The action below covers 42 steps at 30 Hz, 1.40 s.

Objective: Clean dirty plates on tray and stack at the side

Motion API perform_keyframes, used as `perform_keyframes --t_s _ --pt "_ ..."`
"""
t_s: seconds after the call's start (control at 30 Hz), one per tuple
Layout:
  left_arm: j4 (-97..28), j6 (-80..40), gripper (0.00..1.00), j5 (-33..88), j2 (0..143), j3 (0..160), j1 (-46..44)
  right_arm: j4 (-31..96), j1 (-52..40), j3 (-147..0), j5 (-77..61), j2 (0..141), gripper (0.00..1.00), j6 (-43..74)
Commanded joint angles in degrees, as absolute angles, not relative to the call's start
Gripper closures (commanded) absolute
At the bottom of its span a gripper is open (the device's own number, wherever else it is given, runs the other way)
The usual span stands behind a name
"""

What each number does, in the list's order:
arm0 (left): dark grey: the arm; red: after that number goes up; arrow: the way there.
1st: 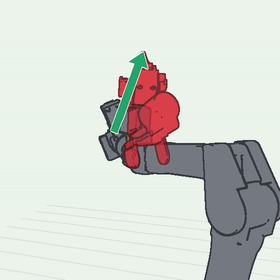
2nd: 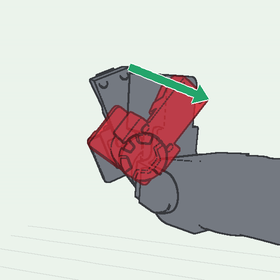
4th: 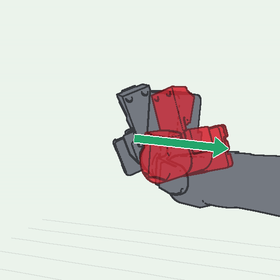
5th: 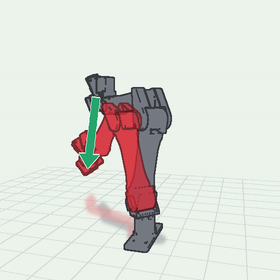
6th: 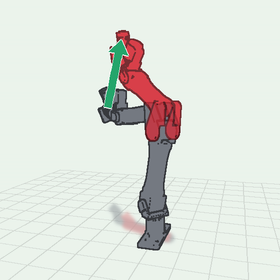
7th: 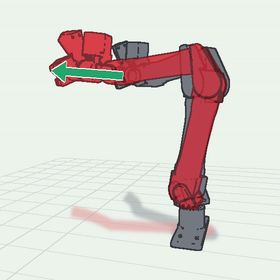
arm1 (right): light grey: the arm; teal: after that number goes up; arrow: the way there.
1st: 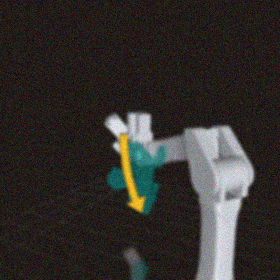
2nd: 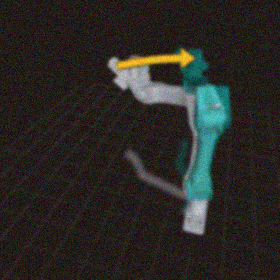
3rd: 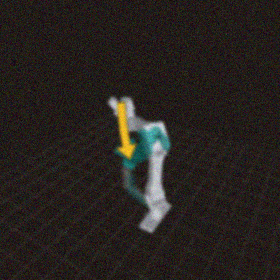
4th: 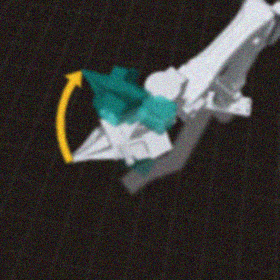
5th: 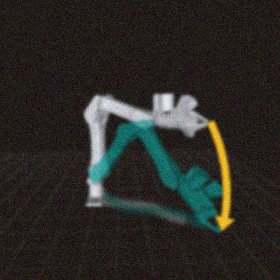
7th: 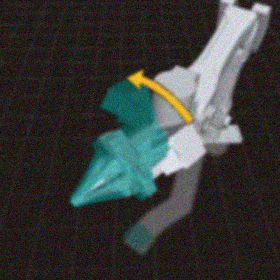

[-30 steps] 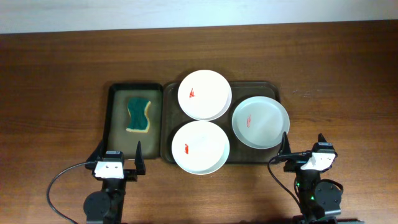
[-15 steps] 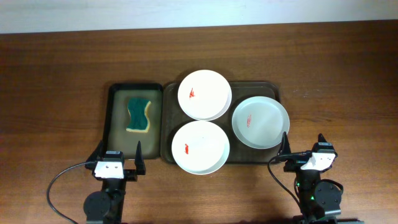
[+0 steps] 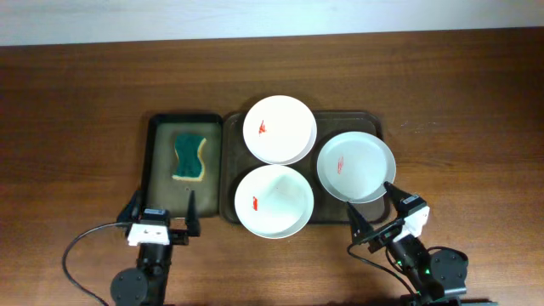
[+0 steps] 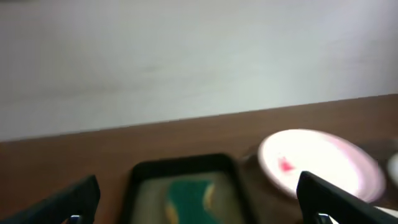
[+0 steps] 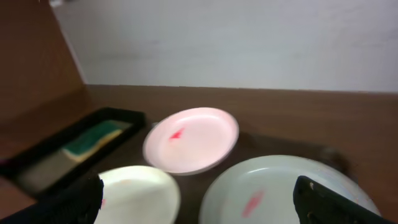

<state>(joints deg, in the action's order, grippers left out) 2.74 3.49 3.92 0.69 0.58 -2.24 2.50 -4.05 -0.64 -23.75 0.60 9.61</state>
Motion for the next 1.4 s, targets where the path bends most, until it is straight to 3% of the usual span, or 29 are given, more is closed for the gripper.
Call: perform_keyframes --t_s 0.0,0.17,0.4,0.53,0.57,0.6,0.63,0.67,0.73,0.77,0.93,1.03,1.1,1.27,1.37 --pt "0.21 1.65 0.01 15.27 0.47 3.38 -2.48 5.30 -3.75 -6.28 -27.00 1.06 0.02 17.47" --pt "-18.39 1.54 0.01 15.22 7.11 24.27 -2.46 23.42 -3.73 -31.83 -24.84 13.26 0.02 15.88" --pt "-69.60 1.56 0.01 15.31 52.29 77.73 -2.48 69.17 -3.73 -76.07 -24.91 50.74 0.02 12.32" --pt "-85.45 1.54 0.00 15.38 73.30 92.99 -2.48 77.91 -3.73 -81.67 -33.61 63.16 0.02 12.45" --pt "-86.70 1.54 0.01 15.35 76.60 94.00 -2.48 78.98 -3.73 -81.65 -35.55 65.32 0.01 12.43" --pt "-87.24 1.54 0.01 15.53 80.53 93.97 -2.48 80.88 -3.75 -81.65 -36.05 68.66 0.16 12.47" --pt "-87.57 1.54 0.11 15.51 83.68 93.73 -2.48 82.24 -3.79 -81.65 -35.99 70.91 0.33 12.45" --pt "-87.72 1.54 0.32 15.46 86.72 93.73 -2.48 83.50 -3.86 -81.65 -35.77 72.62 0.48 12.43" --pt "-87.66 1.54 0.60 15.46 91.79 93.73 -2.48 85.12 -5.96 -81.54 -31.79 75.53 0.51 12.29" --pt "-87.20 1.50 0.60 15.46 94.06 93.73 -2.48 85.21 -7.73 -81.34 -29.15 76.36 0.51 12.69" --pt "-81.32 -1.43 0.37 13.87 99.72 93.73 -2.48 78.41 -16.40 -75.94 -20.01 76.62 0.49 24.29" --pt "-77.14 -6.87 0.36 7.40 100.29 93.73 -2.48 68.20 -23.20 -68.71 -14.33 76.88 0.50 31.35" --pt "-75.77 -6.87 0.35 7.44 100.29 93.73 -2.48 61.78 -27.05 -64.03 -6.72 78.15 0.42 35.90" --pt "-71.44 -6.85 0.38 7.44 100.36 91.55 -2.48 49.95 -30.98 -59.35 -5.54 86.39 0.42 36.95" --pt "-69.06 -6.85 0.39 7.44 100.40 90.06 -2.48 46.87 -31.22 -59.35 -5.50 93.19 0.59 36.95"
